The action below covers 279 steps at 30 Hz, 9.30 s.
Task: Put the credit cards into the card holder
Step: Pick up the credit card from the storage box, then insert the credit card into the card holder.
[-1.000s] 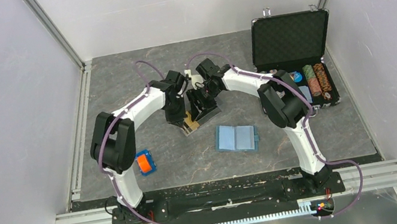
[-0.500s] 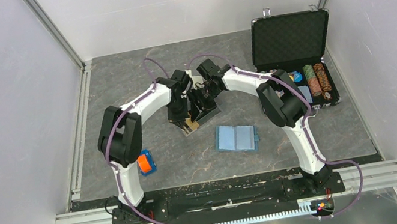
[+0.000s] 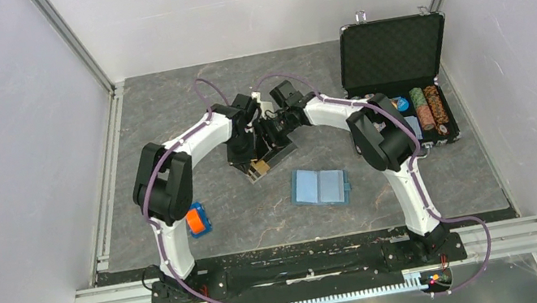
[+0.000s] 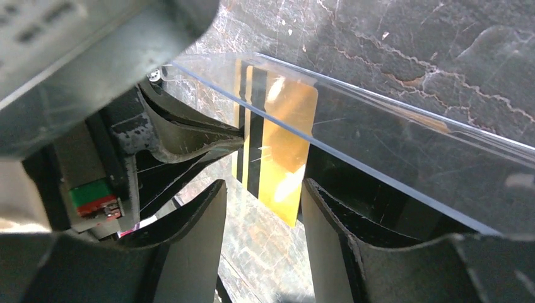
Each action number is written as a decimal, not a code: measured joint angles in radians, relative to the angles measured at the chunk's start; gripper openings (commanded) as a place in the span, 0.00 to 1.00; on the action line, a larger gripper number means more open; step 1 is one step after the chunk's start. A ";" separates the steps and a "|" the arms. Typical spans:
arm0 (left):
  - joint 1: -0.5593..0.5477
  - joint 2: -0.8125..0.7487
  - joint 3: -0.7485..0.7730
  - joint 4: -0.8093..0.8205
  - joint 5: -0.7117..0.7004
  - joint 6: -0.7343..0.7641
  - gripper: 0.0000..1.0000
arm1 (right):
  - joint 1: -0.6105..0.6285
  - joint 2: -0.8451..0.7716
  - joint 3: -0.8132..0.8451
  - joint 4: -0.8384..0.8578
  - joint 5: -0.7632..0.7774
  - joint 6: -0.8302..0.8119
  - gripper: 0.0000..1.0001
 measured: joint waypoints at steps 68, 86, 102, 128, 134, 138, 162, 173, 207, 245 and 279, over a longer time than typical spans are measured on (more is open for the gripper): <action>-0.024 -0.132 -0.068 0.026 -0.002 0.028 0.19 | 0.032 -0.043 -0.102 0.134 -0.078 0.122 0.00; -0.130 -0.436 -0.281 0.283 0.246 -0.110 0.27 | -0.087 -0.601 -0.483 0.089 0.026 0.117 0.00; -0.274 -0.145 -0.265 0.344 0.268 -0.146 0.26 | -0.293 -0.883 -0.814 0.006 0.034 0.061 0.00; -0.314 -0.079 -0.227 0.374 0.289 -0.162 0.09 | -0.367 -0.820 -1.023 0.045 0.071 -0.002 0.00; -0.314 -0.079 -0.229 0.374 0.290 -0.166 0.08 | -0.390 -0.815 -1.025 0.054 0.073 -0.002 0.00; -0.314 -0.079 -0.230 0.375 0.291 -0.166 0.07 | -0.406 -0.800 -1.025 0.057 0.072 -0.002 0.00; -0.314 -0.031 -0.185 0.330 0.327 -0.166 0.04 | -0.409 -0.591 -0.870 0.022 -0.031 -0.110 0.00; -0.314 -0.011 -0.156 0.299 0.333 -0.165 0.04 | -0.410 -0.588 -0.887 0.044 -0.024 -0.115 0.00; -0.309 0.015 -0.123 0.262 0.349 -0.159 0.02 | -0.416 -0.591 -0.970 0.193 -0.114 -0.048 0.00; -0.308 0.024 -0.114 0.271 0.362 -0.158 0.02 | -0.415 -0.712 -1.116 0.470 -0.022 0.045 0.00; -0.307 0.035 -0.105 0.307 0.381 -0.158 0.02 | -0.407 -0.806 -1.017 0.228 0.127 -0.067 0.00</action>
